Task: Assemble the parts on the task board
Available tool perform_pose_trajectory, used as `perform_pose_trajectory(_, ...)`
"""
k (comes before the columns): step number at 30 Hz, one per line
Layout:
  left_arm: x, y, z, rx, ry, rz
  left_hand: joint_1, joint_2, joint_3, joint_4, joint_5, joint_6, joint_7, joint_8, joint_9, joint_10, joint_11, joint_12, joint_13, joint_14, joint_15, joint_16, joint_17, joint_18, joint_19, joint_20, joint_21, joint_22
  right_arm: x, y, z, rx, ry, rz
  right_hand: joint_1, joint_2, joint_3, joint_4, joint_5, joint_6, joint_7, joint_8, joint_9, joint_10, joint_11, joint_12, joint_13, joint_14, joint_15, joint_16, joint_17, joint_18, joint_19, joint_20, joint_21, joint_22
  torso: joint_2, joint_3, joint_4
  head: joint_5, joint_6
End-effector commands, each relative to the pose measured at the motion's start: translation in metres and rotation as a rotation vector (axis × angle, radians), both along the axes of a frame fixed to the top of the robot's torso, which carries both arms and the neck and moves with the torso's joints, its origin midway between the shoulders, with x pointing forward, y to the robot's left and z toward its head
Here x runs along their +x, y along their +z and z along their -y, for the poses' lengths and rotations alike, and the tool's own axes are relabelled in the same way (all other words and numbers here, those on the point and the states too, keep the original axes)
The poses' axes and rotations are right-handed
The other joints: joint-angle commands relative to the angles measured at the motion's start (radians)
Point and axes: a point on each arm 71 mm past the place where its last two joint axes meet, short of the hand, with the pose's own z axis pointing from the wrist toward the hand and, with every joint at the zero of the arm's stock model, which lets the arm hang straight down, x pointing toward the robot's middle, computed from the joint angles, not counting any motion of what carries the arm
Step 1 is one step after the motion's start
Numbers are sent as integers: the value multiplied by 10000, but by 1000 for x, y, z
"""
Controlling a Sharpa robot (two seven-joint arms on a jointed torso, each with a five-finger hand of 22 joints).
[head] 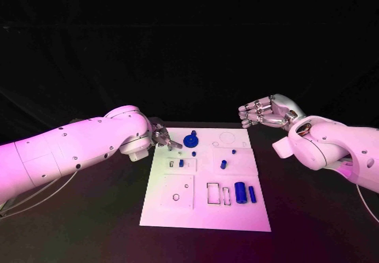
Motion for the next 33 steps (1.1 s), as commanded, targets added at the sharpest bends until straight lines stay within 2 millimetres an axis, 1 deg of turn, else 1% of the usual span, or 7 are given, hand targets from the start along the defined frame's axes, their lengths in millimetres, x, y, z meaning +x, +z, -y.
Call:
perform_pose_trajectory(1, 9, 4, -2, -136, 70, 366, 13, 10, -236, 11, 33, -262, 94, -340, -288, -278, 122, -232, -298, 739, 118, -182, 2007, 109, 65, 136, -118, 781, 0, -1, -1, 56, 73, -61, -114, -1, -67, 17, 27, -71, -1, -49, -15, -43, 44, -32, -12, -78, 25, -58, -19, 50, -5, 43, -50, -20, -3, -2, 14, 21, 41)
perform_pose_trajectory(3, 15, 5, -3, -62, 123, 566, 64, 86, -310, 10, 34, -284, 139, -504, -460, -328, 161, -253, -359, 735, 157, -184, 2007, 117, 49, 179, -140, 755, 0, -1, -1, 52, 78, -70, -118, 1, -70, 18, 21, -72, 0, -49, -15, -47, 45, -32, -13, -80, 26, -57, -21, 50, -5, 44, -53, -25, -3, -3, 23, 20, 94)
perform_pose_trajectory(7, 25, 4, -6, 191, 215, 803, 197, 256, -421, 7, 31, -293, 200, -829, -807, -313, 219, -190, -364, 752, 209, -134, 2040, 111, 70, 241, -126, 794, 1, -2, -2, 48, 91, -75, -147, 26, -82, 29, -18, -78, 5, -46, -16, -60, 51, -29, -13, -86, 31, -53, -38, 52, -1, 51, -64, -53, -5, -7, 12, 151, 63)
perform_pose_trajectory(11, 34, 1, -7, 419, 294, 817, 367, 381, -544, 4, 28, -276, 264, -1226, -1194, -261, 263, -104, -350, 768, 247, -94, 2065, 102, 96, 274, -105, 840, 1, -2, -3, 50, 113, -77, -173, 63, -92, 42, -64, -80, 6, -41, -17, -66, 54, -23, -12, -87, 34, -48, -54, 55, 7, 57, -75, -81, 4, -4, 23, 175, 90)
perform_pose_trajectory(15, 39, -5, -6, 666, 249, 601, 480, 430, -618, -1, 32, -224, 342, -1443, -1408, -131, 319, 47, -232, 801, 286, -8, 2121, 71, 173, 304, -24, 979, 1, -3, -4, 53, 142, -94, -173, 63, -92, 42, -64, -80, 6, -41, -17, -66, 54, -23, -12, -87, 34, -48, -54, 55, 7, 57, -75, -81, 13, -20, 24, 204, 117)
perform_pose_trajectory(24, 44, -15, -3, 1081, 82, 228, 555, 466, -648, 2, 35, -142, 367, -1530, -1512, -80, 343, 113, -182, 813, 308, 24, 2141, 56, 212, 326, 18, 1050, 1, -4, -4, 54, 164, -119, -175, 76, -90, 43, -72, -80, 5, -40, -17, -67, 53, -22, -11, -87, 34, -46, -57, 56, 9, 58, -77, -88, 14, -6, 10, 244, 115)
perform_pose_trajectory(33, 47, -22, 1, 920, 37, -285, 346, 551, -851, 20, 30, 324, 266, -1517, -1650, 201, 264, 418, 84, 877, 252, 196, 2255, 14, 321, 301, 137, 1252, 1, -5, -5, 57, 181, -129, -175, 86, -89, 42, -78, -80, 3, -39, -17, -69, 51, -21, -11, -87, 33, -45, -62, 56, 12, 59, -80, -95, 7, 1, 5, 251, 111)
